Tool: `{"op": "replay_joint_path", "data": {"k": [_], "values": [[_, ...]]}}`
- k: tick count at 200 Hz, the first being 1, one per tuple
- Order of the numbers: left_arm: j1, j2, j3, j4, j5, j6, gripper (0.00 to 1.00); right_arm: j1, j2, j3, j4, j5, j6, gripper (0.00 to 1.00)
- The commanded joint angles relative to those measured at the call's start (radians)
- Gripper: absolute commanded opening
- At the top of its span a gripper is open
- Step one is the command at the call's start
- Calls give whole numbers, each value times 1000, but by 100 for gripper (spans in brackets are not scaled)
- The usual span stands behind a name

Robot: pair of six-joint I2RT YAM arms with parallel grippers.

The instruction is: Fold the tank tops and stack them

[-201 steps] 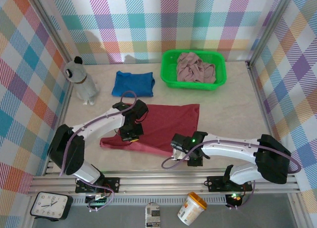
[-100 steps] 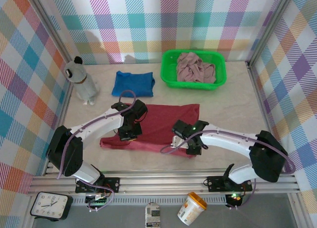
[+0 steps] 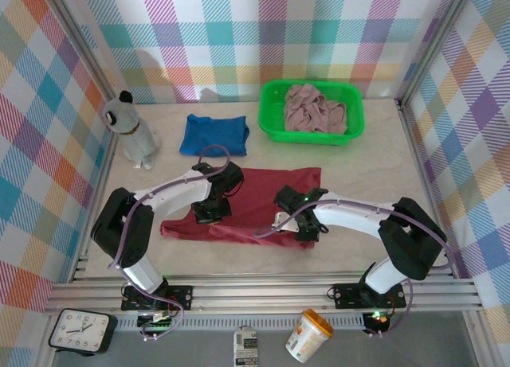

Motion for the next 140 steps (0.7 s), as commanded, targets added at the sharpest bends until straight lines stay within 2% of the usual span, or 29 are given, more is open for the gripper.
{"op": "replay_joint_path", "data": {"k": [1,48,96,123,140], "values": [[7,-12,29,-12,-50,13,0,-16,8,42,9,-19,-9,16],[29,-18,27,-33,-69,37,0,-23,-9,50,15,2,-22,16],[43,69,73,-15,-98,77,0,-50,40,67,58,25,-36,16],[43,96,90,-8,-89,89,4,-68,65,71,89,33,-41,17],[43,90,86,-4,-78,90,10,-70,73,79,91,38,-38,19]]}}
